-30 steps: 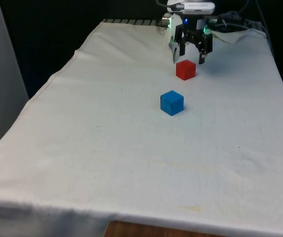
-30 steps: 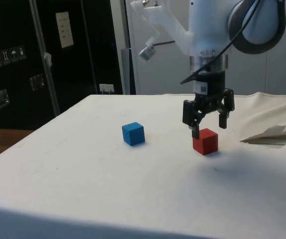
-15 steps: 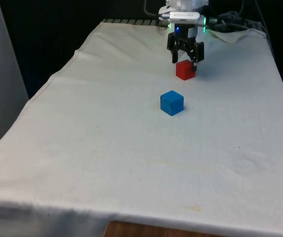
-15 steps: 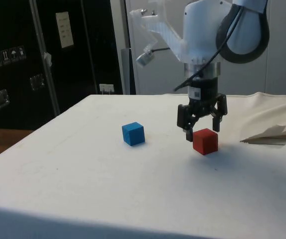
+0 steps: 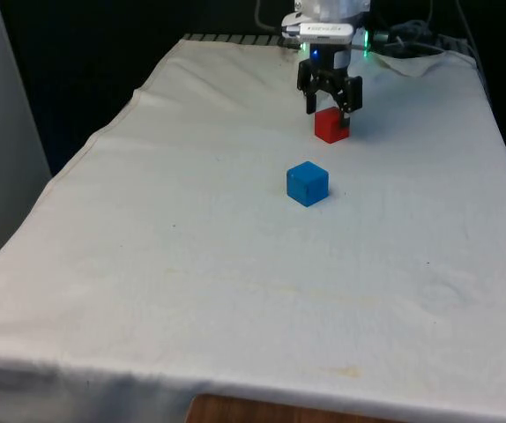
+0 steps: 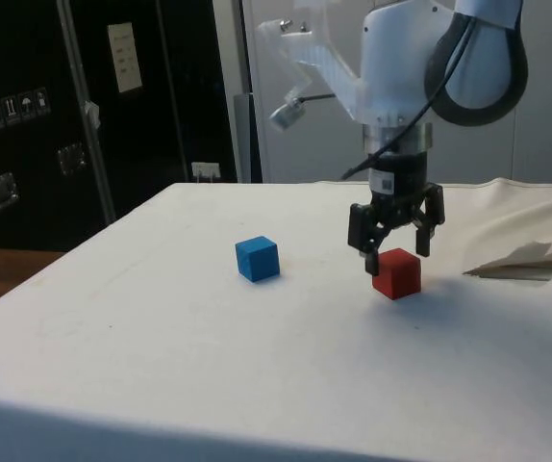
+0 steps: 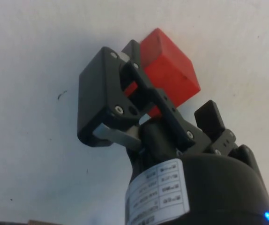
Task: Stack the two cubes.
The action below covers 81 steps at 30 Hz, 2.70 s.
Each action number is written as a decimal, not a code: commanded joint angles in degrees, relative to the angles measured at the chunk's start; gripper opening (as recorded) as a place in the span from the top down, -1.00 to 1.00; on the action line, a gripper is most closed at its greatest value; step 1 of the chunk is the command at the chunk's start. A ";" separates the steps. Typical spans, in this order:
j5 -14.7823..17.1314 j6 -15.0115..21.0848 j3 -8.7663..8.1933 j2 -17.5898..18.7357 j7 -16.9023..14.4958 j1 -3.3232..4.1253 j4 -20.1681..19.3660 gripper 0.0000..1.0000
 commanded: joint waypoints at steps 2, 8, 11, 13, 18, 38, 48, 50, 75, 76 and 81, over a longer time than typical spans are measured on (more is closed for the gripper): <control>-0.52 1.03 -0.06 -0.46 0.97 0.06 -0.74 -1.00; -0.69 1.83 -0.17 -0.46 1.83 -0.06 -1.20 -1.00; -0.97 2.46 -0.29 -0.06 2.41 -0.06 -1.20 -1.00; 0.00 1.26 0.00 -0.40 1.66 0.11 -1.15 -1.00; -1.15 4.01 -0.69 1.66 3.84 0.06 -0.92 -1.00; -0.74 5.79 -0.80 2.98 5.39 0.23 -0.92 1.00; -0.80 1.55 -0.63 -0.80 4.70 -0.17 -0.23 1.00; 0.06 2.18 -0.29 -0.34 4.41 0.00 -0.17 1.00; -0.46 -18.16 -0.34 -14.21 2.69 -0.23 5.39 1.00; -0.40 -18.96 -0.34 -14.38 2.64 -0.17 5.96 1.00; -0.23 -21.83 -0.34 -14.67 2.23 -0.11 8.02 1.00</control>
